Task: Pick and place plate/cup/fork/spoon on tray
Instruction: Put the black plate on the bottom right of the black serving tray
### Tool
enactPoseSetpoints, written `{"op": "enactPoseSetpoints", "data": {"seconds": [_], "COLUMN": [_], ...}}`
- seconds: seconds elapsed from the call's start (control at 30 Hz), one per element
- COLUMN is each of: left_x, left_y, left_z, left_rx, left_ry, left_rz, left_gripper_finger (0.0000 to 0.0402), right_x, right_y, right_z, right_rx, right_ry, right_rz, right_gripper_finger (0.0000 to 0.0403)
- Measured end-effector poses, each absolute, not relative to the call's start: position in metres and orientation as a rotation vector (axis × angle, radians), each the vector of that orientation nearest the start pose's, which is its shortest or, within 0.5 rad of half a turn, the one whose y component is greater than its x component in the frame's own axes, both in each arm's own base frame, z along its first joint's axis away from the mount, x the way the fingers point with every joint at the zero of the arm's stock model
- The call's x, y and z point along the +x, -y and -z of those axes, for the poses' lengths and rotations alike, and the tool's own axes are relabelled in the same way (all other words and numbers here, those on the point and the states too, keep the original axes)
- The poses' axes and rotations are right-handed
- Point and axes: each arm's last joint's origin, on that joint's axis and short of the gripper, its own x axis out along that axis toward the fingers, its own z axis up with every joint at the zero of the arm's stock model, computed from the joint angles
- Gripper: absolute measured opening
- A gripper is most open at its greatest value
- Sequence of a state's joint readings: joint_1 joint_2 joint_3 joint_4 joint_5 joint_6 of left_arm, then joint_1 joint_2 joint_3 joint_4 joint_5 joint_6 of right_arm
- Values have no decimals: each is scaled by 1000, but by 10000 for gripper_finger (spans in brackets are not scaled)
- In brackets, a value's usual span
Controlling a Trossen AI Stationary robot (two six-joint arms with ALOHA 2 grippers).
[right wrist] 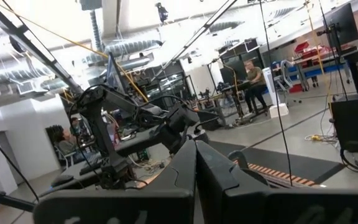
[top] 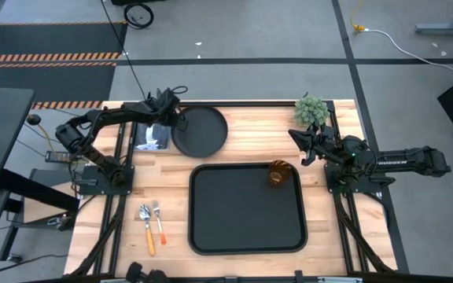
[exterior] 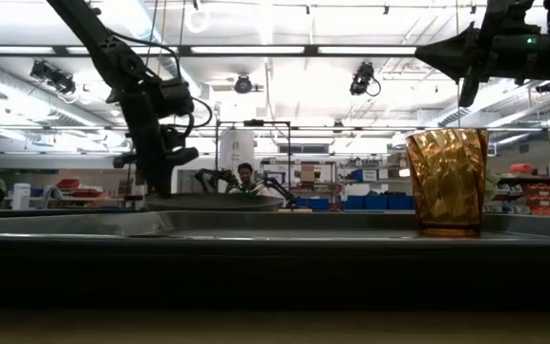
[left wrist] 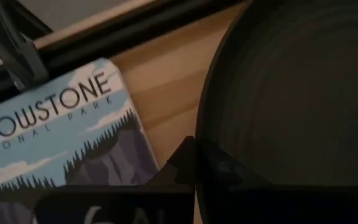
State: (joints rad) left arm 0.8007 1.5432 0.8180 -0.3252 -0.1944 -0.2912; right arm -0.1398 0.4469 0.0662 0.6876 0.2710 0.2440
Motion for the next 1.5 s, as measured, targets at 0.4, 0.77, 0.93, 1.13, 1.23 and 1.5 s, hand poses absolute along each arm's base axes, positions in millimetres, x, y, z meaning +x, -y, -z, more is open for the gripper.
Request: {"op": "enactPoseSetpoints", "data": {"seconds": [0.4,0.77,0.93,1.13,1.23,1.5], "left_x": [207,209,223,259,279,318], "left_y": [-226,-240,-230,-178,-143,-56], "left_z": [-205,-242,-258,-256,-254,-239], "left_rx": [-533,-548,-567,-511,-459,-413], "left_ry": [-825,-795,-768,-889,-933,-993], "left_rz": [-944,-761,-556,-388,-368,-350], "left_gripper_finger": [8,7,7,7,7,7], "right_x": [120,120,120,120,120,120], "right_y": [25,25,25,26,26,25], "right_z": [-211,-211,-211,-211,-211,-212], "right_rx": [263,272,271,273,278,296], "right_ry": [360,362,361,364,370,373], "right_rz": [394,393,393,417,415,380], "right_gripper_finger": [11,11,11,11,11,11]}}
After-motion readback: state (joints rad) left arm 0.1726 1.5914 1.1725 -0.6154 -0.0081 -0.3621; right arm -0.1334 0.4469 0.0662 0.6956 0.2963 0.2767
